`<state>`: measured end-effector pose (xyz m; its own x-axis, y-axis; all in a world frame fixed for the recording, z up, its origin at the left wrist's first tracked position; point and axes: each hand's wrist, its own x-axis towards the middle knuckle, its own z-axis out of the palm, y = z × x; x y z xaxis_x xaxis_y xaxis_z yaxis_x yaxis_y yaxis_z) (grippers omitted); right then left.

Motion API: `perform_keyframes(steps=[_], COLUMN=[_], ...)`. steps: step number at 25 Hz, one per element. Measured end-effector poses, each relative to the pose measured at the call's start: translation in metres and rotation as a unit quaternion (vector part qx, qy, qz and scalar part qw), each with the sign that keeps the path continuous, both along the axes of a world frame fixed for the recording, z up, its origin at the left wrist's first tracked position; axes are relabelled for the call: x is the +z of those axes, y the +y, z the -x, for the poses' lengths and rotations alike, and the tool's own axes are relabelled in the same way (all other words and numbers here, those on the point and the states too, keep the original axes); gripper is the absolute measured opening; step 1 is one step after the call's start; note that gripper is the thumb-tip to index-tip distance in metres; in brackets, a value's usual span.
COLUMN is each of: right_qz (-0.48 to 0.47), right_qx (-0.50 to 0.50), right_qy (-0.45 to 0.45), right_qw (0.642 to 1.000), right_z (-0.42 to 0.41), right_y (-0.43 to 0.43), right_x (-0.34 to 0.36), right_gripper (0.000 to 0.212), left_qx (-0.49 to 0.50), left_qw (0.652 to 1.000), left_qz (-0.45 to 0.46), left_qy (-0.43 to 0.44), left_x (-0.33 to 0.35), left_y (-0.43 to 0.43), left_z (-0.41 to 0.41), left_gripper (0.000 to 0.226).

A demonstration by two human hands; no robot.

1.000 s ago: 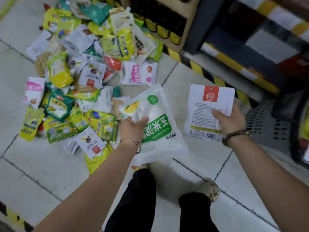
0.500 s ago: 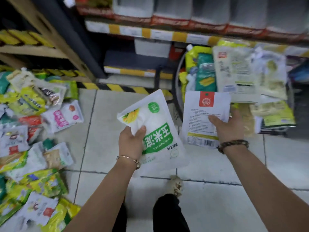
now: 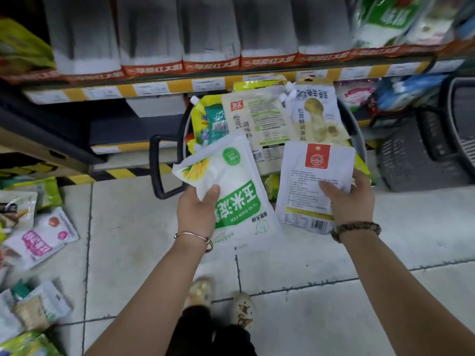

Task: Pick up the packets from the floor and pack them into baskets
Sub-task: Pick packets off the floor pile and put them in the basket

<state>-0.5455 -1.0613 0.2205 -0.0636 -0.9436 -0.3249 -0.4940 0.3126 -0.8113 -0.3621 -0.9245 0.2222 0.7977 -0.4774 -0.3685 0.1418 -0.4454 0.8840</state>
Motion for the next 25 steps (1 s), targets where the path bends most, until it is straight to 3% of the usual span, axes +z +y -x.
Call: perform_keyframes(steps=[4, 11, 15, 18, 21, 23, 25], right_qz=[0.007, 0.045, 0.036, 0.007, -0.027, 0.009, 0.058], right_qx=[-0.024, -0.009, -0.016, 0.005, 0.096, 0.138, 0.204], right_qy=[0.004, 0.037, 0.081, 0.146, 0.233, 0.254, 0.267], right_qw=[1.000, 0.998, 0.996, 0.989, 0.967, 0.957, 0.940], right_z=[-0.001, -0.050, -0.067, -0.070, -0.073, -0.077, -0.084], right_y=[-0.046, -0.138, -0.162, -0.171, -0.173, -0.173, -0.169], right_x=[0.001, -0.003, -0.017, -0.034, -0.052, -0.059, -0.062], right_gripper=[0.047, 0.049, 0.050, 0.050, 0.058, 0.059, 0.059], left_qx=[-0.027, -0.090, -0.120, -0.070, -0.004, -0.013, -0.130], left_qw=[1.000, 0.995, 0.987, 0.991, 0.992, 0.991, 0.934], left_qz=[0.008, -0.033, -0.108, -0.112, -0.124, -0.119, -0.196], left_qy=[-0.005, -0.003, -0.009, 0.023, 0.032, -0.060, -0.270], left_x=[0.005, 0.006, -0.009, -0.031, -0.046, -0.049, -0.051], left_y=[-0.052, -0.148, -0.175, -0.178, -0.173, -0.170, -0.166], left_z=[-0.013, -0.041, -0.053, -0.058, -0.055, -0.049, -0.043], left_gripper=[0.003, 0.010, 0.049, 0.055, 0.062, 0.077, 0.078])
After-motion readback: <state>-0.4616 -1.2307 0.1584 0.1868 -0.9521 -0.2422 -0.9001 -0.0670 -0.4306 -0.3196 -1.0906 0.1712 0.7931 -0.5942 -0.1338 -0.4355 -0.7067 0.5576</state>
